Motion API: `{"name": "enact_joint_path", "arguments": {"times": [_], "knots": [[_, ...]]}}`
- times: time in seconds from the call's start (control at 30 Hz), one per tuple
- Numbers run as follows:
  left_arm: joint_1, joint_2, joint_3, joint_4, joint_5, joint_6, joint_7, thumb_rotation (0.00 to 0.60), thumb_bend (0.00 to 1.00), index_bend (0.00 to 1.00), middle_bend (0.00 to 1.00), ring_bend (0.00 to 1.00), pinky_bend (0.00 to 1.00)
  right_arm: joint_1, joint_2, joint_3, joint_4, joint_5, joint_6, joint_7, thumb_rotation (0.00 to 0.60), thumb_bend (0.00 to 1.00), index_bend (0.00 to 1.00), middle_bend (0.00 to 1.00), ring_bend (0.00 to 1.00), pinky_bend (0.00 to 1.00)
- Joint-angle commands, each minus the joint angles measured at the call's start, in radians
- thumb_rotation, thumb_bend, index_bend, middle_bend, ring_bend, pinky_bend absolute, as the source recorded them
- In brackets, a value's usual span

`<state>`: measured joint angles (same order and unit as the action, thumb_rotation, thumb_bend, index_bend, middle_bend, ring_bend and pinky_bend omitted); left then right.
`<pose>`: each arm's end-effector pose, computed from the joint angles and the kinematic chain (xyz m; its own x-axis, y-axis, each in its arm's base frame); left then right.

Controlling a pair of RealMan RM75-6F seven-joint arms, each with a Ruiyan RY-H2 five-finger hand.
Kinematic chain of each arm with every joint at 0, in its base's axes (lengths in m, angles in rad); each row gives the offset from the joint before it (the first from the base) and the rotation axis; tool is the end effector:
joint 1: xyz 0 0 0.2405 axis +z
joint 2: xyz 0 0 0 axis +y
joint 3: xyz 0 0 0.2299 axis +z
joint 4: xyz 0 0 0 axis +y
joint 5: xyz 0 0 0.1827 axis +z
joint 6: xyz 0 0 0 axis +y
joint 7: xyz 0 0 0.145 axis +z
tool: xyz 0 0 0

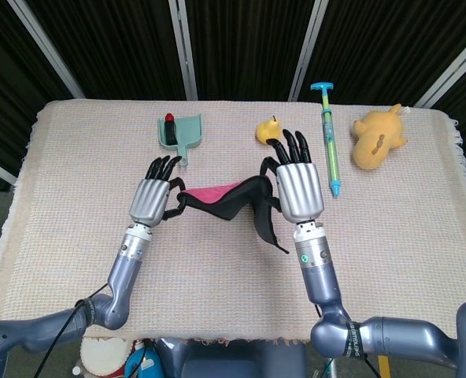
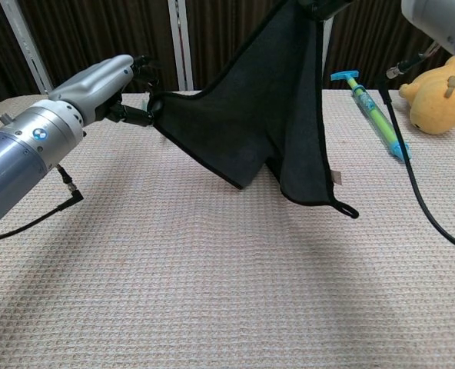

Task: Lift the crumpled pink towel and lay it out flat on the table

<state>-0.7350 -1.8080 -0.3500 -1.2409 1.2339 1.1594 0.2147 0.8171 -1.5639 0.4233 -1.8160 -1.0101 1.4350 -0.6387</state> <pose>-0.0964 0.3446 0.0053 0.1843 0.0087 0.9828 0.9349 -0.3102 -0.1725 -0.0299 -0.3229 0.0964 0.1775 0.1725 0.9689 -0.9344 -0.2793 0.2210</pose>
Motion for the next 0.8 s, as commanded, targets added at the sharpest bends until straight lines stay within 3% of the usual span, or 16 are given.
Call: {"name": "enact_joint_path", "arguments": {"times": [0.03, 0.3, 0.53, 0.8], "knots": [[-0.007, 0.015, -0.006, -0.009, 0.003, 0.002, 0.011, 0.6, 0.51, 0.54, 0.07, 0.0, 0.0, -0.012, 0.011, -0.004, 0.006, -0.001, -0.006, 0.019, 0.6, 0.6, 0.63, 0.24, 0.06, 0.01], [-0.026, 0.06, -0.031, -0.049, -0.001, 0.007, 0.041, 0.6, 0.51, 0.55, 0.07, 0.0, 0.0, -0.037, 0.042, 0.0, 0.026, 0.007, -0.025, 0.075, 0.6, 0.6, 0.63, 0.24, 0.06, 0.01], [-0.053, 0.107, -0.062, -0.082, -0.004, 0.01, 0.073, 0.6, 0.51, 0.55, 0.07, 0.0, 0.0, -0.04, 0.056, 0.035, 0.062, 0.061, -0.062, 0.125, 0.6, 0.6, 0.63, 0.24, 0.06, 0.01], [-0.11, 0.102, -0.098, -0.063, -0.038, -0.015, 0.11, 0.6, 0.52, 0.55, 0.07, 0.0, 0.0, -0.016, 0.02, 0.034, 0.146, 0.066, -0.099, 0.161, 0.6, 0.6, 0.63, 0.24, 0.06, 0.01]]}}
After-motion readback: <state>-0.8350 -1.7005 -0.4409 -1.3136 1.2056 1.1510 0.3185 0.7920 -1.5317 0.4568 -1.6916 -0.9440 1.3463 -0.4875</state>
